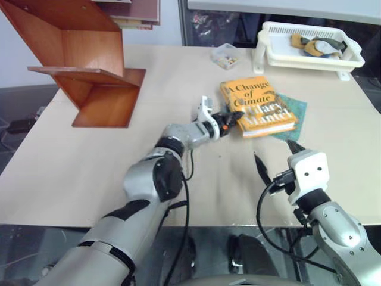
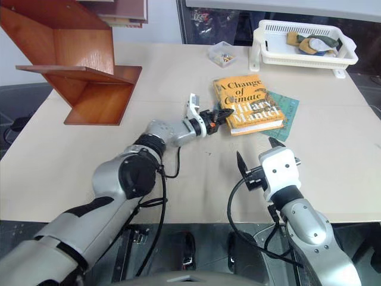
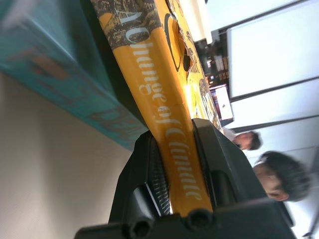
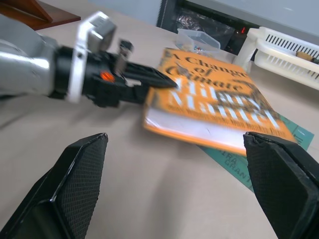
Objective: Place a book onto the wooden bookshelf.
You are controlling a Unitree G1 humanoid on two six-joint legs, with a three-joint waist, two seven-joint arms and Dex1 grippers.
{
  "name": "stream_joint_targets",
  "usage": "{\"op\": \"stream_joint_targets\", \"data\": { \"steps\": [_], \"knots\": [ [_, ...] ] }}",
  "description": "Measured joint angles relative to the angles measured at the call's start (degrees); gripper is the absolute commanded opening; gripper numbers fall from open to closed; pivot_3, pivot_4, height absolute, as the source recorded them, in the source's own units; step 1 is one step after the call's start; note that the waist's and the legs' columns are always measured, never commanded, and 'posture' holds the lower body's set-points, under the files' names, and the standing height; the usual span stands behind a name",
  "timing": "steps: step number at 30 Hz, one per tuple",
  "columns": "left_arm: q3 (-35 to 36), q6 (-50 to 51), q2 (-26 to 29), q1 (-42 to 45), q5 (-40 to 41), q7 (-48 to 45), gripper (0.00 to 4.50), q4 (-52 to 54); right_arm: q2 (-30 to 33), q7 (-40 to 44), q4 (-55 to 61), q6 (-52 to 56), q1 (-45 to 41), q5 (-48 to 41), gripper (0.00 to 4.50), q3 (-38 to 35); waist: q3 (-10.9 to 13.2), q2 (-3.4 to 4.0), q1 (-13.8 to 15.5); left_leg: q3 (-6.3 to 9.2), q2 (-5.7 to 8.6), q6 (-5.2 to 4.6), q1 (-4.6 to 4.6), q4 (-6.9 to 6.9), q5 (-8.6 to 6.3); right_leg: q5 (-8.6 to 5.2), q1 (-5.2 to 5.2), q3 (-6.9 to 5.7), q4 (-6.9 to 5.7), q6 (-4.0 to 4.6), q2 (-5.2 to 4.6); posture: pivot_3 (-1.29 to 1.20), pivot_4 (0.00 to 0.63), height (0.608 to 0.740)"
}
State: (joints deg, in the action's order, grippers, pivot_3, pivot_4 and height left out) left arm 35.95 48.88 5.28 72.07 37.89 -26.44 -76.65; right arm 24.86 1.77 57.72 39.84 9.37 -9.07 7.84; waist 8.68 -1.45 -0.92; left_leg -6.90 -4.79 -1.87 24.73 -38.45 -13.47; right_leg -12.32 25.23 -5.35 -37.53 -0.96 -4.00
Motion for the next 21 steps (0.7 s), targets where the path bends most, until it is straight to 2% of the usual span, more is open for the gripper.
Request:
{"op": "stream_joint_targets", "data": {
  "steps": [2, 4, 10, 12, 13, 14, 15, 16, 17, 19, 21],
  "knots": [
    [0.0, 2.7, 1.3, 0.0, 0.3, -0.4, 0.67, 1.5, 0.3, 0.0, 0.0, 0.1, -0.4, -0.8, 4.5, -0.3, 0.0, -0.02, 0.0, 0.0, 0.0, 0.0, 0.01, -0.04, 0.0, 0.0, 0.0, 0.0, -0.05, 0.0, 0.0, 0.0, 0.15, 0.74],
    [-3.0, 9.4, 3.5, -0.9, 0.5, -3.0, 0.67, 9.1, 1.0, 0.3, 0.0, 0.3, -1.5, -2.9, 4.5, -1.5, 0.1, -0.11, -0.1, 0.0, 0.0, 0.01, 0.01, -0.07, 0.01, 0.0, 0.0, 0.02, -0.09, 0.01, -0.01, 0.0, 0.15, 0.74],
    [-11.5, 21.8, 11.1, -12.0, 3.7, -5.8, 0.67, 47.5, 2.0, 3.5, -0.1, 2.2, -3.6, -7.6, 4.5, -6.1, 0.1, -0.1, -0.3, -0.04, -0.01, 0.26, -0.09, -0.04, 0.15, 0.0, 0.01, 0.14, -0.2, 0.05, 0.0, 0.0, 0.15, 0.74],
    [-13.0, 22.5, 13.3, -14.6, 4.0, -5.9, 0.67, 54.5, 2.3, 5.0, -0.2, 2.3, -3.8, -8.8, 4.5, -7.4, 0.1, -0.1, 0.0, -0.03, -0.01, 0.26, -0.09, -0.06, 0.15, -0.01, 0.0, 0.11, -0.2, 0.05, 0.0, 0.0, 0.15, 0.74],
    [-17.2, 20.1, 17.8, -18.8, 2.8, -8.0, 0.67, 64.0, 2.6, 7.2, -0.5, 2.3, -4.3, -10.3, 4.5, -8.8, 0.1, -0.1, 0.2, -0.04, -0.01, 0.26, -0.11, -0.1, 0.15, 0.0, -0.02, 0.11, -0.24, 0.05, -0.02, 0.0, 0.15, 0.74],
    [-19.0, 18.3, 19.8, -20.6, 1.8, -9.0, 0.67, 67.3, 2.9, 7.9, -0.5, 2.3, -4.3, -10.8, 4.5, -9.3, 0.1, -0.1, 0.2, -0.05, -0.01, 0.26, -0.12, -0.1, 0.14, 0.0, -0.02, 0.12, -0.24, 0.06, -0.03, 0.0, 0.15, 0.74],
    [-22.6, 12.3, 23.4, -23.7, -1.6, -11.9, 0.67, 71.6, 3.2, 9.2, -1.4, 2.2, -5.2, -11.6, 4.5, -9.6, 0.1, -0.1, 0.2, -0.06, 0.0, 0.26, -0.16, -0.11, 0.14, 0.0, -0.05, 0.11, -0.23, 0.06, -0.04, 0.0, 0.15, 0.74],
    [-27.9, 0.2, 29.5, -28.2, -8.4, -16.3, 0.67, 76.1, 3.6, 11.0, -3.0, 1.8, -6.2, -12.4, 4.5, -10.7, 0.1, -0.07, 0.0, -0.18, -0.02, 0.24, -0.23, -0.09, 0.12, 0.02, -0.06, 0.18, -0.21, 0.13, -0.04, 0.0, 0.15, 0.74],
    [-29.9, -7.7, 32.7, -30.6, -12.4, -18.6, 0.67, 77.3, 3.8, 12.0, -4.1, 1.3, -6.7, -12.8, 4.5, -11.2, 0.1, -0.07, -0.1, -0.27, -0.05, 0.17, -0.26, -0.1, 0.06, 0.07, -0.03, 0.24, -0.21, 0.27, -0.03, 0.0, 0.15, 0.74],
    [-34.5, -40.2, 43.6, -34.9, -27.4, -24.1, 0.67, 75.5, 5.1, 15.5, -8.4, -0.5, -8.8, -13.5, 4.5, -11.8, 0.2, -0.1, 0.1, -0.3, -0.12, 0.08, -0.18, -0.06, 0.0, -0.03, 0.07, 0.21, -0.19, 0.56, 0.0, 0.0, 0.15, 0.74],
    [-34.6, -58.2, 48.2, -33.1, -33.4, -25.9, 0.67, 71.2, 5.1, 17.4, -11.2, -1.6, -11.2, -13.9, 4.5, -11.6, 0.2, -0.09, 0.8, -0.3, -0.11, 0.07, -0.11, -0.08, 0.0, -0.05, 0.08, 0.13, -0.2, 0.6, -0.04, 0.0, 0.15, 0.74]
  ]
}}
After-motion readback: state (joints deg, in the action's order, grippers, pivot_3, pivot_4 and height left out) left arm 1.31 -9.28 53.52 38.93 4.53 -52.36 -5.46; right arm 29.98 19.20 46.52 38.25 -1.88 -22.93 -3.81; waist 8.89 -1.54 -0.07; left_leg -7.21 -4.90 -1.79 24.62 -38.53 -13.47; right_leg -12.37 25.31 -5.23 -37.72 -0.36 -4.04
